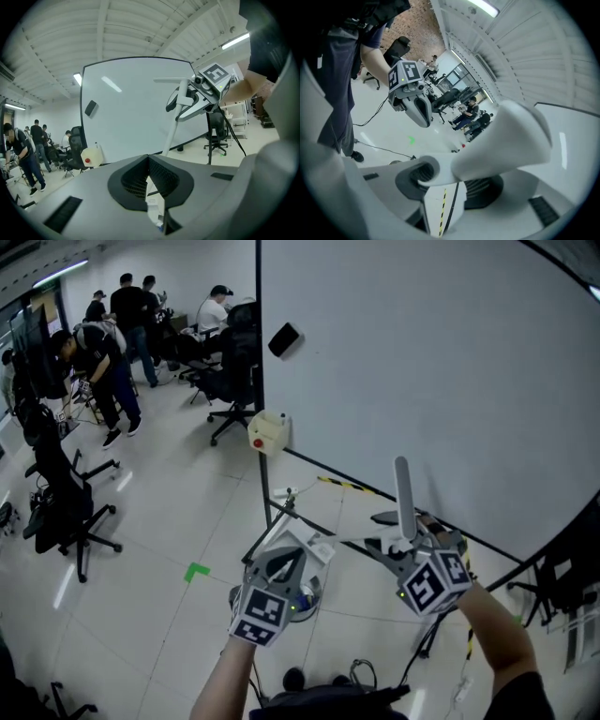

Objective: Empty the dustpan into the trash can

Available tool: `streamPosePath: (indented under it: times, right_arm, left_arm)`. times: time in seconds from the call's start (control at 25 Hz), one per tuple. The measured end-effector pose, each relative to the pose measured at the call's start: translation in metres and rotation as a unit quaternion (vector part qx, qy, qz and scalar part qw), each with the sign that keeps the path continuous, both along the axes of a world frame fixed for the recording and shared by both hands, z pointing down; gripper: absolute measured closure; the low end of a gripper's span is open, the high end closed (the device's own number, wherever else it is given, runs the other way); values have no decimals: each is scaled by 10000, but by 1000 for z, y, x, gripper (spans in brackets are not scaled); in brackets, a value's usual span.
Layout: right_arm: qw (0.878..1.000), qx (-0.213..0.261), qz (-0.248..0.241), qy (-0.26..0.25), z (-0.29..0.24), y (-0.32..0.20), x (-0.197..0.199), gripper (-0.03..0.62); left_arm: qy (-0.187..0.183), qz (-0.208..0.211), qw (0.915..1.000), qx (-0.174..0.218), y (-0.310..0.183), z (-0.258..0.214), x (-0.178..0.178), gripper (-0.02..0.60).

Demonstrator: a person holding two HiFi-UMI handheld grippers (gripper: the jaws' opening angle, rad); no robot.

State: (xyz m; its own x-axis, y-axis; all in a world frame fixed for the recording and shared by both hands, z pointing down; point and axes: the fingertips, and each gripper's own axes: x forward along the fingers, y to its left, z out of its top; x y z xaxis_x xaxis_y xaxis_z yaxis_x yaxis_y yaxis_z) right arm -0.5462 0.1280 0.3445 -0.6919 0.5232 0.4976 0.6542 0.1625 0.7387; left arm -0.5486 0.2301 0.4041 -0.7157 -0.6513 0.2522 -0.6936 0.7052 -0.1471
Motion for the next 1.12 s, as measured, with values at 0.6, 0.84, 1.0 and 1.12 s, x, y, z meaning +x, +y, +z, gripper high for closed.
streamPosePath:
  times: [0.6,0.84,1.0,1.12]
  right_arm:
    - [9953,-76,970,-12,-28,-41,50,410]
    - [9913,158,1302,-60,-24,-68,66,411]
    - [9870,180,1595,-100,-23,-87,80,411]
    - [9826,95,1853,-114,-25,-107,92,411]
  left_arm:
    - [13,879,9954,393,-46,-3,18,583]
    - [20,1212,9918,404,-73,-5,29,583]
    - [50,1508,9877,413,-94,-5,37,583]
    - [83,1739,9839,411,-115,-2,42,583]
